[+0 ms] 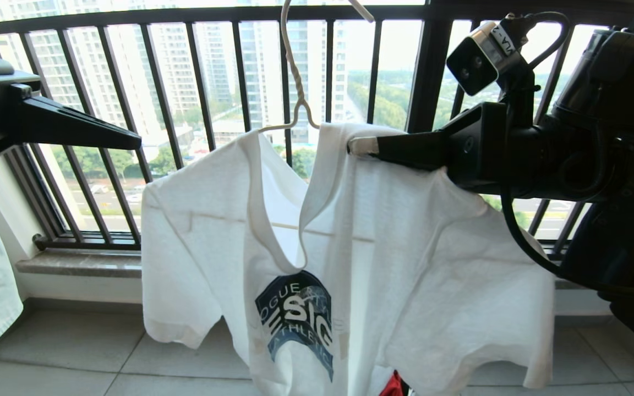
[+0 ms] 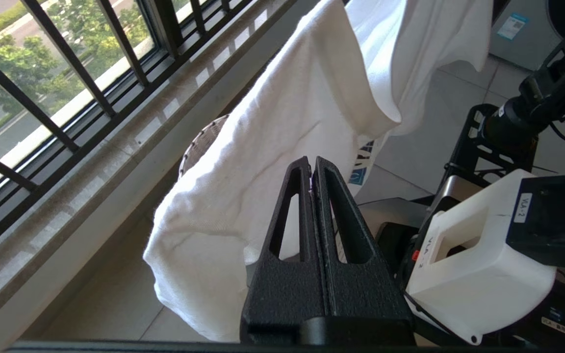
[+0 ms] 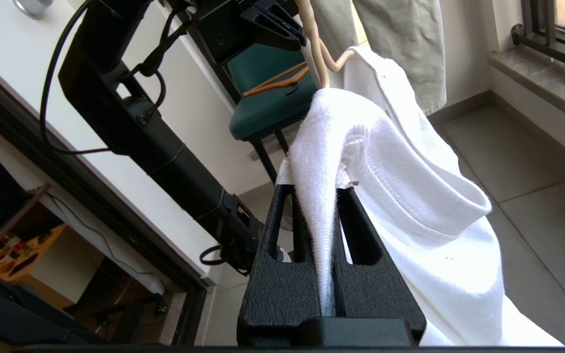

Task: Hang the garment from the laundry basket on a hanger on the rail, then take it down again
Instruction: Hang the clothes rack on the clothesline

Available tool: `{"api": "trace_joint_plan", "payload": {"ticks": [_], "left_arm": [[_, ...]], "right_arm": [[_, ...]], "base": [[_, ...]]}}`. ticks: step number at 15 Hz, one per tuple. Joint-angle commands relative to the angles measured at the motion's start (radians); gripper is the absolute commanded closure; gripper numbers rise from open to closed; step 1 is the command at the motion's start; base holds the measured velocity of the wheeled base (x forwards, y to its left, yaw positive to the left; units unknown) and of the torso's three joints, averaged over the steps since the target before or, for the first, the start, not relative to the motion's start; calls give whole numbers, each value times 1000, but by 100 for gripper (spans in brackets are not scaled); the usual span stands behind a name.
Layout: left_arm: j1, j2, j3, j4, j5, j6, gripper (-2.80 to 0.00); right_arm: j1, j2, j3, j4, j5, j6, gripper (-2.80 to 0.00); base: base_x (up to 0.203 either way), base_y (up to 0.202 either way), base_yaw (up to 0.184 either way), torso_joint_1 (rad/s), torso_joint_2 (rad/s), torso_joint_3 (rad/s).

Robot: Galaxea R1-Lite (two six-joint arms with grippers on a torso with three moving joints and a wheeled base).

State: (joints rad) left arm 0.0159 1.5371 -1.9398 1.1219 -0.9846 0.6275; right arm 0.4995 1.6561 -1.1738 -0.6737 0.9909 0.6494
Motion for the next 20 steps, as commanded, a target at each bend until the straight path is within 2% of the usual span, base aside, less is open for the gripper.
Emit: {"api": "trace_joint_plan", "payload": {"ticks": [1,4,7,9,10,12,18,20], "left_arm": [[9,-35,2,103,-31,57,0],[-35,-28,26,122,-69,81,0],[-63,35,7,119,-71,94,0],[-63,63,1,118,-70,144,0],[-63,76,0,115,-69,161,-280],[-62,101,-17,99,-65,209,-280],[-66,106,-17,3,-65,219,-280],[-105,128,-16,3,-65,235,-280]], "right_arm": [[-7,3,0,-3,22,6,0],[-18,4,0,-3,37,6,0],[-21,5,0,-3,54,6,0],[-25,5,0,-4,57,6,0],[-26,6,0,-4,61,6,0],[-27,11,0,-6,64,4,0],[-27,14,2,-7,64,4,0],[-29,17,0,-7,64,4,0]], "base": [[0,0,0,0,0,0],[0,0,0,0,0,0],[0,0,0,0,0,0],[0,0,0,0,0,0],[0,0,0,0,0,0],[0,0,0,0,0,0],[0,0,0,0,0,0],[0,0,0,0,0,0]]}}
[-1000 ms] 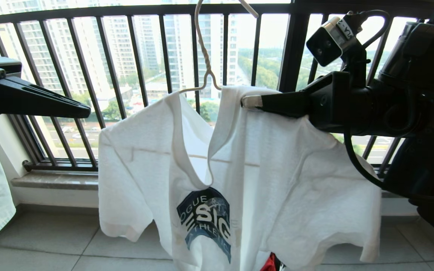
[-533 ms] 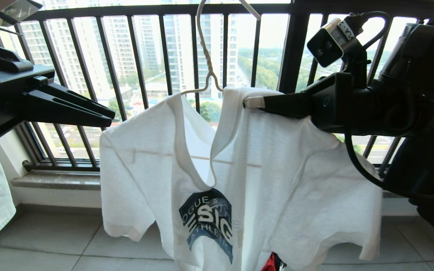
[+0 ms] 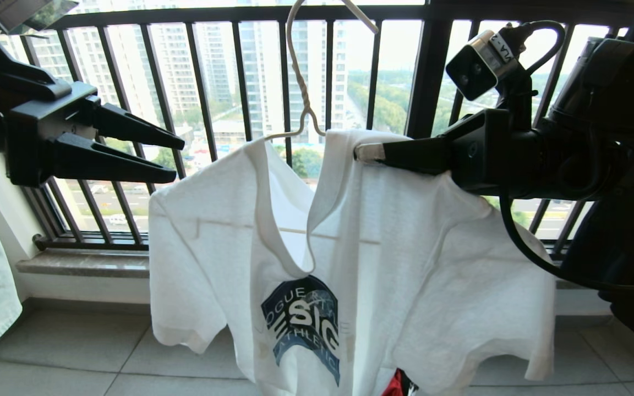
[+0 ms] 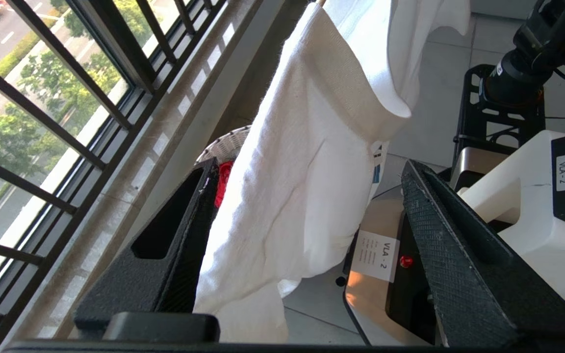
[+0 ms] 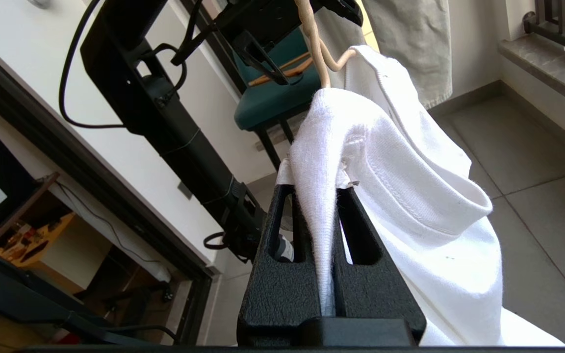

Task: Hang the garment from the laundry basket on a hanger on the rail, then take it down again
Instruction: Hang the clothes rack on the clothesline

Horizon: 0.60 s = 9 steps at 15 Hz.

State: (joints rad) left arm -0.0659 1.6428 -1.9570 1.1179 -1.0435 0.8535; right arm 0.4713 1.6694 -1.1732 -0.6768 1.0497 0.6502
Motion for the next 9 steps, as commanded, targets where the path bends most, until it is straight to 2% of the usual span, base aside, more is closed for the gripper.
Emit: {"api": "trace_joint_plan", "payload": {"ticks": [1,3,6,9], "left_arm": [[-43,30,2,11,-6,16,-280],[-68,61,1,4,-6,29,-280],[-67,93,0,-29,-6,41,-280],[-55,145,0,-161,-7,35,-280]], "right_arm": [[-2,4,0,-6,6,3,0],[-2,4,0,-6,6,2,0],[-8,0,0,-6,6,2,0],[-8,-1,1,-7,6,2,0]], "base": [[0,0,0,0,0,0],[0,0,0,0,0,0],[0,0,0,0,0,0],[0,0,0,0,0,0]]}}
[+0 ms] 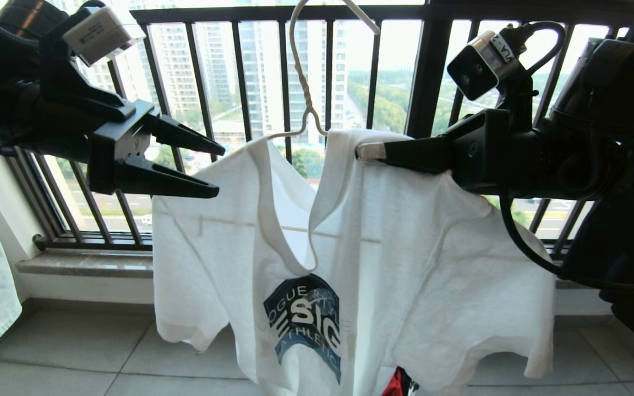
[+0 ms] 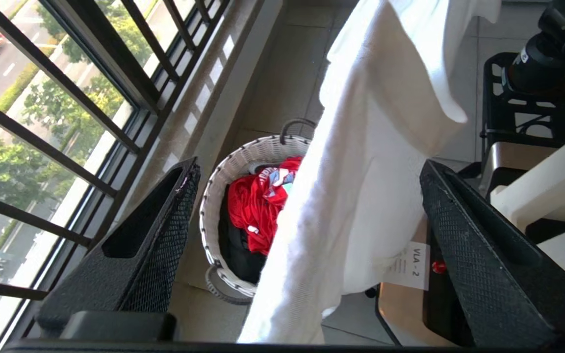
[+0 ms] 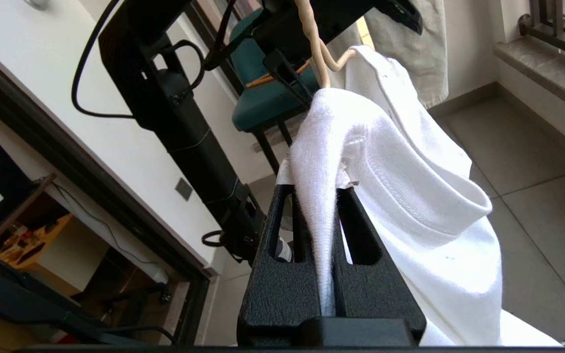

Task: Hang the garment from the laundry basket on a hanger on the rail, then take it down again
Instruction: Hang the clothes rack on the clothesline

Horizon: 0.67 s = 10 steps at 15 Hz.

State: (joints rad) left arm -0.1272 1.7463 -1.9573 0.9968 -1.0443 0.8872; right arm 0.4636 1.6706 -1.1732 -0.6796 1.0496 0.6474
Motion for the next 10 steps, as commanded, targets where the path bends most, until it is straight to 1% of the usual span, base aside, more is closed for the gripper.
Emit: {"api": "trace_joint_plan", "payload": {"ticks": [1,6,10], "left_arm": [[5,43,1,-41,-7,1,-280],[-43,82,0,-52,-20,-2,-280],[-57,91,-2,-66,-76,-5,-280]], "right_arm": [[0,-4,1,-3,6,3,0],[0,-2,1,-5,6,3,0],[0,-2,1,-5,6,1,0]], "base": [[0,0,0,0,0,0],[0,0,0,0,0,0],[0,0,0,0,0,0]]}}
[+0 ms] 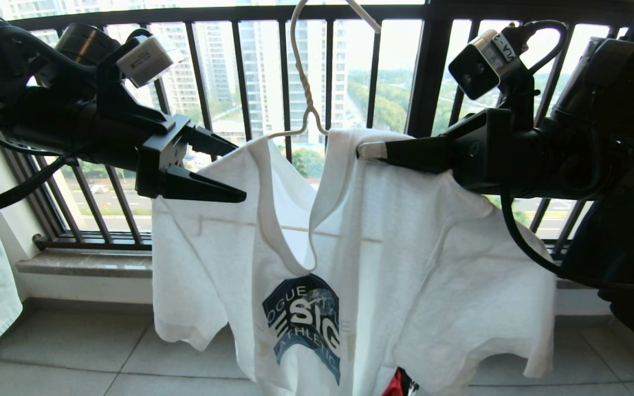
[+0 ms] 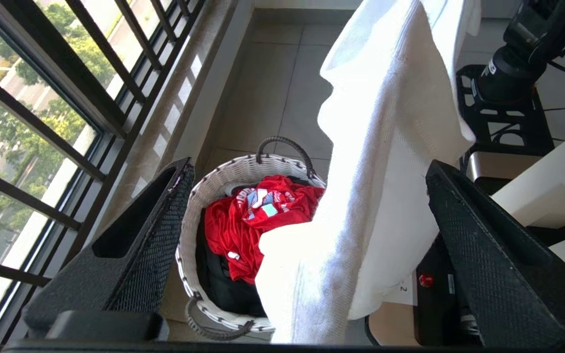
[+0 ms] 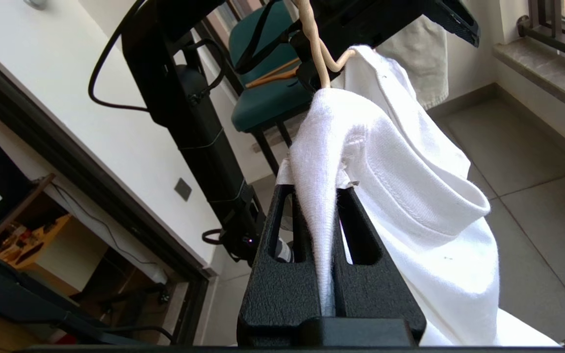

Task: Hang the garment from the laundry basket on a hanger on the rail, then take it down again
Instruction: Hang the clothes rack on the clothesline

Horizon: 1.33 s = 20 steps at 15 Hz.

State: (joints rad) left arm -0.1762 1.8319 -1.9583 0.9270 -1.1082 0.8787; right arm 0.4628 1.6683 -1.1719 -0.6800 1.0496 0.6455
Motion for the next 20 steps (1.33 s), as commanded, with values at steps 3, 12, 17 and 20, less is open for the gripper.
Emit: {"api": "trace_joint_plan", "payload": {"ticks": [3,12,17,20], "left_arm": [[-29,9,-1,4,-16,-2,-280],[-124,21,-1,-7,19,-57,-280],[-126,14,1,-4,33,-57,0],[-126,12,1,-2,39,-55,0]], "right_arm": [[2,5,0,-4,6,2,0],[2,12,-2,-7,6,0,0],[0,10,-2,-7,6,0,0],[-3,10,-3,-7,6,0,0]], "base": [[0,0,0,0,0,0],[0,0,0,0,0,0],[0,0,0,0,0,0],[0,0,0,0,0,0]]}}
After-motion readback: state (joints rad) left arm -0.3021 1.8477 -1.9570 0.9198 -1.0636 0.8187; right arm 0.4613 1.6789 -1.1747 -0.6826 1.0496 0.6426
